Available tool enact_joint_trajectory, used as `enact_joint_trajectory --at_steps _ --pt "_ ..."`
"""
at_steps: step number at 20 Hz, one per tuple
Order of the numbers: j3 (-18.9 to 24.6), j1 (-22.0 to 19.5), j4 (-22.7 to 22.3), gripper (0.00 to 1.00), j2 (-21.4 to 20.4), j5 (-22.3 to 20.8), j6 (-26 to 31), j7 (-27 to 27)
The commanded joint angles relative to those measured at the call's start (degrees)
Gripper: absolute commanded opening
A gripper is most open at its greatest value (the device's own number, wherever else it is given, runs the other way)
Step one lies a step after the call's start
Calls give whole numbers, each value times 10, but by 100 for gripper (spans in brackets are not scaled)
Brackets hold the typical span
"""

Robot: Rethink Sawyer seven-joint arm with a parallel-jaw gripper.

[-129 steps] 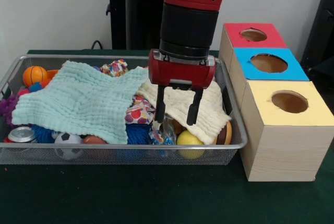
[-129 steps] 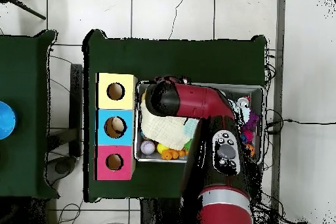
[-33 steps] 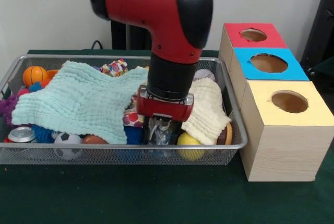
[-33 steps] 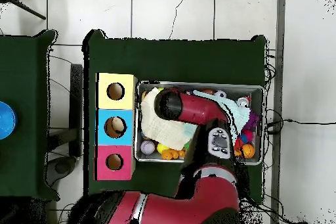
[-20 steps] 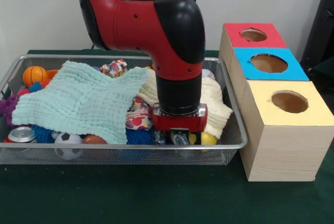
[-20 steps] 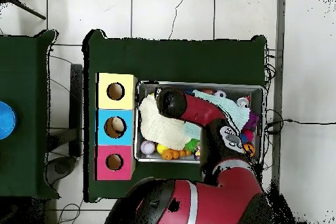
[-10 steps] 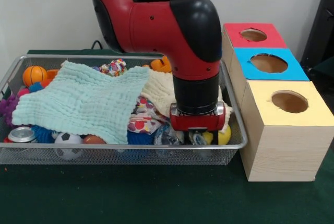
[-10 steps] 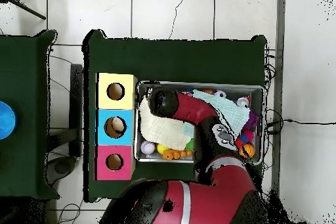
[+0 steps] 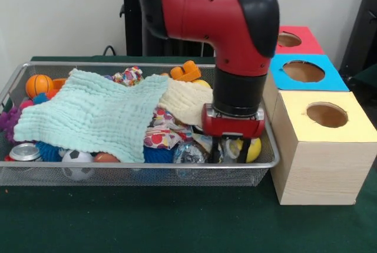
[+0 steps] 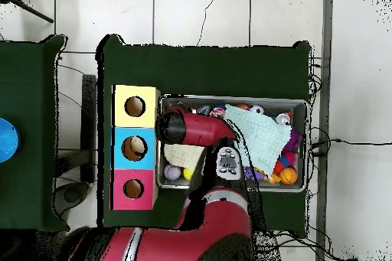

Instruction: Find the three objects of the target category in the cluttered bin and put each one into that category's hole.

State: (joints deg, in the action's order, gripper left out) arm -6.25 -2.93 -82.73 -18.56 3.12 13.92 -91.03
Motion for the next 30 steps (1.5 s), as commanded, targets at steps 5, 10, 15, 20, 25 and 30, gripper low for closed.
enact_joint_trajectory --at_steps 5,10,15,20,25,30 --pt "-144 141 -23 0 37 26 -18 -172" --pt "-151 144 -30 0 27 18 -50 -154" --pt "-140 136 -50 0 20 40 -64 -177" --pt "-137 134 -53 0 18 39 -59 -163" --pt "-126 126 -63 0 -1 37 -57 -153" --pt "-110 124 -96 0 -31 33 -80 -161"
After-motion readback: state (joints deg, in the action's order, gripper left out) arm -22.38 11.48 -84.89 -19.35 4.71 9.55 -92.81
